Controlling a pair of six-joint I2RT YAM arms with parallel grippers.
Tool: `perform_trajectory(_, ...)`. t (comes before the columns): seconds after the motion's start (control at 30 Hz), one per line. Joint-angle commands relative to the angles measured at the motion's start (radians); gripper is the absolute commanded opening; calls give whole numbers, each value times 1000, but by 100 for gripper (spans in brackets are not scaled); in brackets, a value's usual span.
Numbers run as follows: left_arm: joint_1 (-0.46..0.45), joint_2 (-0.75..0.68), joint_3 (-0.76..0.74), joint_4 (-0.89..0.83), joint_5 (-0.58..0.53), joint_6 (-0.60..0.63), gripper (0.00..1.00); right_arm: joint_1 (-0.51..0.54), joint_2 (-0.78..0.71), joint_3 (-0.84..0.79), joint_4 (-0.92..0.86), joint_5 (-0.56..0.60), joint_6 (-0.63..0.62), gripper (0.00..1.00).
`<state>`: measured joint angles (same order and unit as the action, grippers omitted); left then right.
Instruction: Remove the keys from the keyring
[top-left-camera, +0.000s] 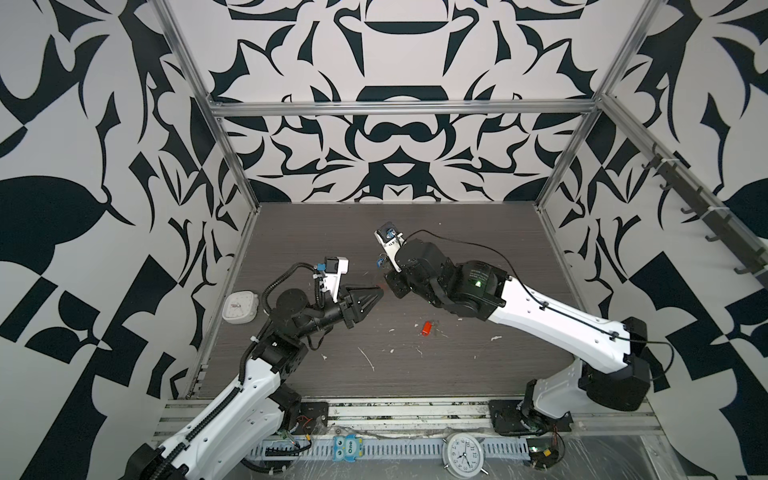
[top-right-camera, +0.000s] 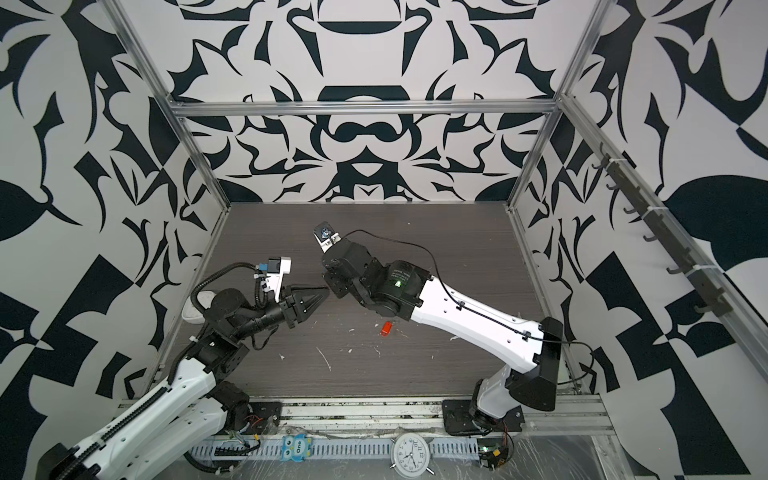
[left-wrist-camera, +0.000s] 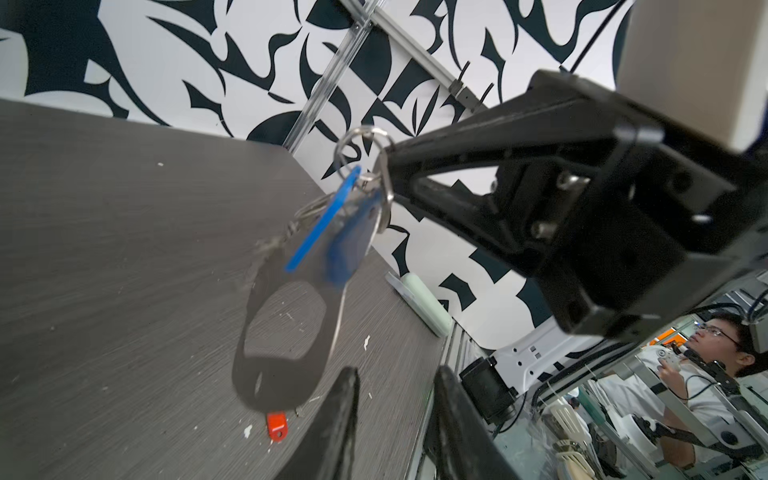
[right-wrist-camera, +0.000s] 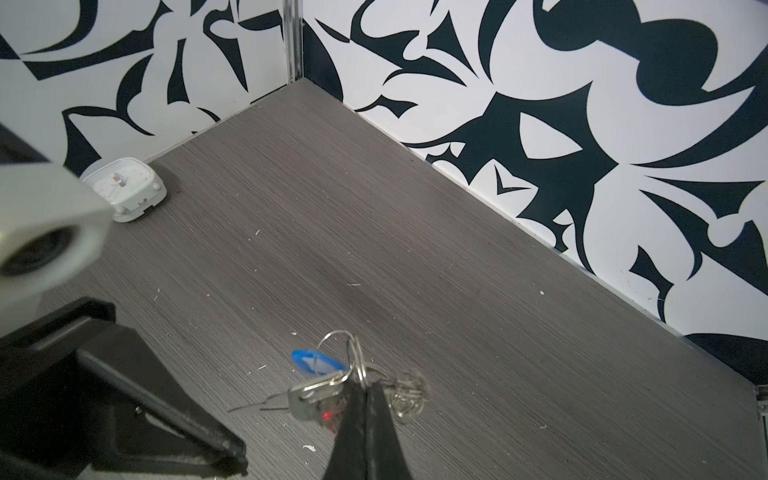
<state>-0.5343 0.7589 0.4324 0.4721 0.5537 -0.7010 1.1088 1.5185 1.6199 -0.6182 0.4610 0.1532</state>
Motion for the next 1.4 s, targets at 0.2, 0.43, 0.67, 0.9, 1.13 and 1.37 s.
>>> perform_trajectory(0.2, -3, -49, 1, 54, -18, 10, 35, 7, -1, 53, 34, 83, 12, 0)
perform_trajectory(0.43, -22, -64, -4, 90, 36, -2, 35, 6, 2, 51, 43, 75, 4, 0)
perform_trajectory(0.67, -44, 36, -20, 206, -7, -5, 36, 4, -3, 43, 59, 23, 12, 0)
perform_trajectory(0.9, -44, 37, -34, 195, -98, 54, 39, 4, -11, 52, 51, 1, 13, 0)
perform_trajectory(1.13, -44, 74, -14, 200, -133, 113, 41, 4, -23, 47, 57, -20, 18, 0)
perform_trajectory(1.37, -43, 137, 19, 232, -137, 133, 42, 4, -23, 52, 56, -31, 20, 0)
